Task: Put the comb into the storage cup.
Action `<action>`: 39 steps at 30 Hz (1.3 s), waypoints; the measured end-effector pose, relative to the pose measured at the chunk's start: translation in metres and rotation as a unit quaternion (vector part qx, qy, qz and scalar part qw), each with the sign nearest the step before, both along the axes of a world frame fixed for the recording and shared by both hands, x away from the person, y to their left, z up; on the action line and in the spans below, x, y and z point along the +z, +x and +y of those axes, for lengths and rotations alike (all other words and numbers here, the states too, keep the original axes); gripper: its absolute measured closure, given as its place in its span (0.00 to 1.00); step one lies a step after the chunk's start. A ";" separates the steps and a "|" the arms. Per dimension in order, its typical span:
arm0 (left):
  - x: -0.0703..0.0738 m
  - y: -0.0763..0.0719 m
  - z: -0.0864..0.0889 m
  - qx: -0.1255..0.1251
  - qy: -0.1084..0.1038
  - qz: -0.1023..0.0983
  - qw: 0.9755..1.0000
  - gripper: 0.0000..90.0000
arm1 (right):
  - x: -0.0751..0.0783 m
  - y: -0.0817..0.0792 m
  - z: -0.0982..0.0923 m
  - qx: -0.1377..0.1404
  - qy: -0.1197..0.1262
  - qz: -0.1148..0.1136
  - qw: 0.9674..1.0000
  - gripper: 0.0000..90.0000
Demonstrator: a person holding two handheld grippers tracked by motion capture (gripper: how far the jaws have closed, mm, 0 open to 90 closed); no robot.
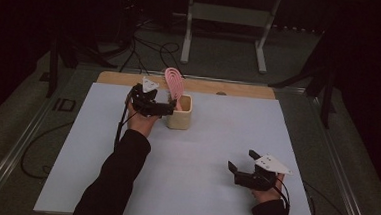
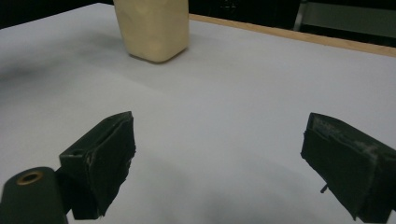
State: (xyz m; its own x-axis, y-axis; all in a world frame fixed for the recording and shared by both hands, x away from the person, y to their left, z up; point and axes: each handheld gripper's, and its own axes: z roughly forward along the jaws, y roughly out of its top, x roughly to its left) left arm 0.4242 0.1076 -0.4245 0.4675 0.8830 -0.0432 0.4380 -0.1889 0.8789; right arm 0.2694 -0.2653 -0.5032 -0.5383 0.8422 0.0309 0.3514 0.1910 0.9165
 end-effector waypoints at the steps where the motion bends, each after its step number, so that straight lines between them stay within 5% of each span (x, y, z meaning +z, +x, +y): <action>1: 0.000 -0.001 0.001 -0.001 -0.001 0.001 1.000 0.00 | 0.000 0.000 0.000 0.000 0.000 0.000 1.000 0.11; 17: -0.006 -0.023 0.017 -0.042 -0.003 0.012 0.999 0.00 | 0.000 0.000 0.001 0.001 -0.002 -0.001 1.000 0.11; 25: -0.011 -0.038 0.026 -0.053 0.013 0.005 0.998 0.00 | -0.001 0.000 0.002 0.001 -0.001 0.000 1.000 0.11; 39: -0.036 -0.070 0.054 -0.057 -0.015 0.017 0.998 0.00 | -0.001 -0.001 0.003 0.004 -0.001 -0.001 1.000 0.11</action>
